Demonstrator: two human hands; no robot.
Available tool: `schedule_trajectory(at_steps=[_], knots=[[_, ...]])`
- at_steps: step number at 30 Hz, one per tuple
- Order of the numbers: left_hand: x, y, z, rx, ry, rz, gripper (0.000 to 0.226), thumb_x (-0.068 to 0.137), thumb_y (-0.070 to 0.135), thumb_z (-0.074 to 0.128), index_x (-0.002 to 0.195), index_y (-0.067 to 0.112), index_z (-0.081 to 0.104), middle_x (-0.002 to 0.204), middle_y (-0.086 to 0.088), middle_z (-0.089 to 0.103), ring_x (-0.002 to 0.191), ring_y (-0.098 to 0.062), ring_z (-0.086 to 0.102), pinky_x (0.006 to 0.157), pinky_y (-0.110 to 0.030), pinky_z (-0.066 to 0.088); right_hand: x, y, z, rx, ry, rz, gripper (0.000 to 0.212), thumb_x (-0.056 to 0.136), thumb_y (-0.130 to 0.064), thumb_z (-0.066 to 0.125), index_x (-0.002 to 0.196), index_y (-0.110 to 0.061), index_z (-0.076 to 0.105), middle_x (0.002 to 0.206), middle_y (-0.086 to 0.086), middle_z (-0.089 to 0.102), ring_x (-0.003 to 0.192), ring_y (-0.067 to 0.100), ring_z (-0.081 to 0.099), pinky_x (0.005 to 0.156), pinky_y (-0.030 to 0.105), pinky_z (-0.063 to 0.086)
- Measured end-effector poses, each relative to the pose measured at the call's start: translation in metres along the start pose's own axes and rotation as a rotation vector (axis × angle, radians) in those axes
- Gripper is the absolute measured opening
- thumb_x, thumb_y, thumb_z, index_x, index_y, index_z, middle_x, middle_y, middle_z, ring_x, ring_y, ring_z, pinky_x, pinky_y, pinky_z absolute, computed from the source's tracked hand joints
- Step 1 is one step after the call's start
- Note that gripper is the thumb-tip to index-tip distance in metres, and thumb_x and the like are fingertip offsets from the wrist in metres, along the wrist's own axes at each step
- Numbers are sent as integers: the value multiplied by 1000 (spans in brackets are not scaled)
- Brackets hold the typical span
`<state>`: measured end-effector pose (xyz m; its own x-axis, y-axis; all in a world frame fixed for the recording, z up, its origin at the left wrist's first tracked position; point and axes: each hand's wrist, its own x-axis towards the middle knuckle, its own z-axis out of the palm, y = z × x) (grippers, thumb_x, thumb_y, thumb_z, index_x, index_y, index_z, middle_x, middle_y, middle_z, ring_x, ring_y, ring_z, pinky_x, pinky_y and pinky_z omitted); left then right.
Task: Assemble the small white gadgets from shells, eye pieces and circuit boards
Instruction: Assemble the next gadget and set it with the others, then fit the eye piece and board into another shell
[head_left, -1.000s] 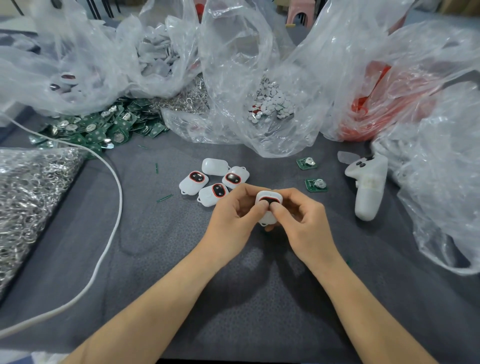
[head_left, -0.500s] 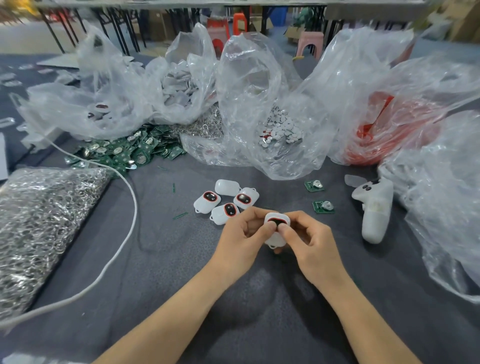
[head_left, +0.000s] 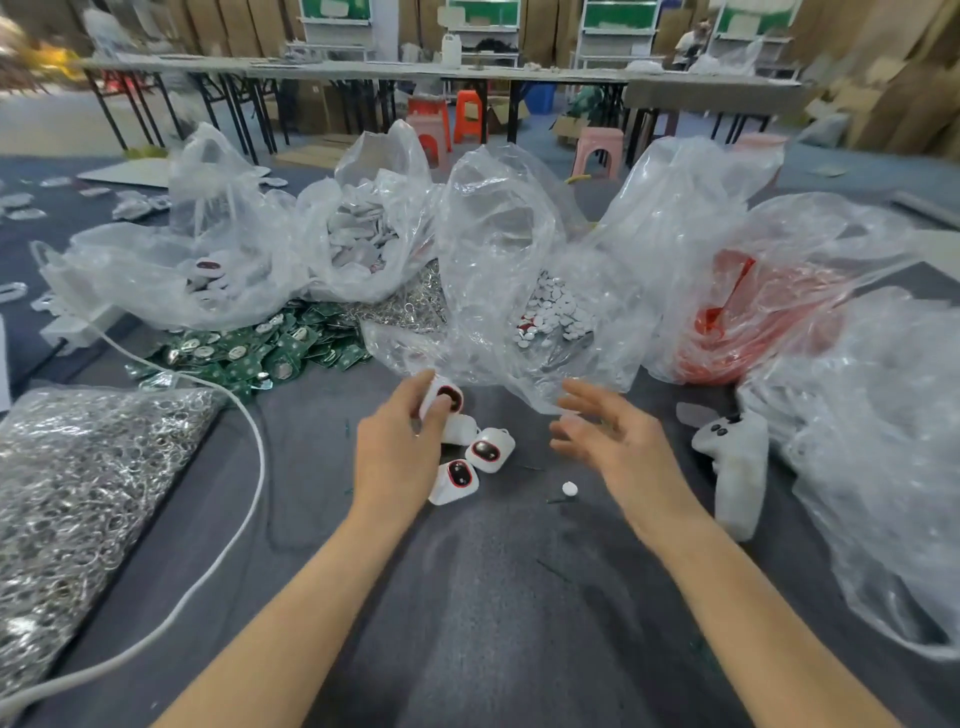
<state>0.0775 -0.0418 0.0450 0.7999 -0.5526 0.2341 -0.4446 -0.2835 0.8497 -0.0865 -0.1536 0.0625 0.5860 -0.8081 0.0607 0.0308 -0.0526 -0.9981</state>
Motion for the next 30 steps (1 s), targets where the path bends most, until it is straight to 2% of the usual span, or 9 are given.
schedule_trajectory(at_steps=[4,6,9,14,17,20,23,25,30], knots=[[17,-21,11,160,69,61,42,96,31,48,136,21,51,92,1,57,123,-22,39,100,-39,32,65,-20,-49,-281,370,-64,35,88,7,47,95,-23,63,103,4,65,96,21,64,92,39,52],[17,-31,18,52,103,24,38,97,26,48,135,20,52,107,-10,61,122,-18,37,97,-27,34,96,-27,-75,-471,508,-82,40,84,8,40,106,-14,65,107,10,65,103,26,61,94,38,49],[22,-42,19,-8,132,59,35,98,18,46,132,19,53,116,-1,64,114,-15,42,84,-11,28,128,-31,-109,-712,675,-50,40,84,9,43,112,-7,66,112,12,66,107,28,59,87,26,41],[24,-42,18,-57,121,44,31,98,13,44,126,19,57,105,2,68,112,-16,45,87,-26,34,152,-10,-143,-875,566,134,28,87,2,53,105,-8,72,115,11,68,110,28,60,97,31,44],[25,-40,19,-52,112,57,29,98,12,44,123,16,59,98,5,67,109,-17,44,85,-26,33,158,-2,-146,-931,521,169,21,85,-9,65,105,-8,72,112,13,69,107,30,61,92,32,44],[26,-41,20,-58,115,52,26,98,11,44,117,18,60,94,6,66,103,-17,45,82,-24,31,165,-2,-143,-1014,506,196,20,83,-5,62,98,-10,74,110,13,69,102,32,62,81,27,41],[26,-40,20,-49,114,72,26,98,9,43,113,19,61,87,11,64,100,-16,44,76,-17,26,170,-2,-141,-1002,503,219,20,83,-3,62,96,-11,75,111,9,70,104,31,61,89,30,45],[26,-40,20,-41,113,79,26,98,8,43,113,19,62,87,11,64,100,-16,44,75,-16,26,170,-3,-141,-992,534,206,16,83,-5,63,93,-10,75,108,10,70,102,31,62,91,33,48],[26,-39,20,-52,128,64,26,98,8,44,110,20,63,83,15,63,100,-21,48,81,-26,31,161,-21,-150,-870,797,152,14,93,-13,59,96,-6,71,94,8,68,79,20,56,72,28,42]])
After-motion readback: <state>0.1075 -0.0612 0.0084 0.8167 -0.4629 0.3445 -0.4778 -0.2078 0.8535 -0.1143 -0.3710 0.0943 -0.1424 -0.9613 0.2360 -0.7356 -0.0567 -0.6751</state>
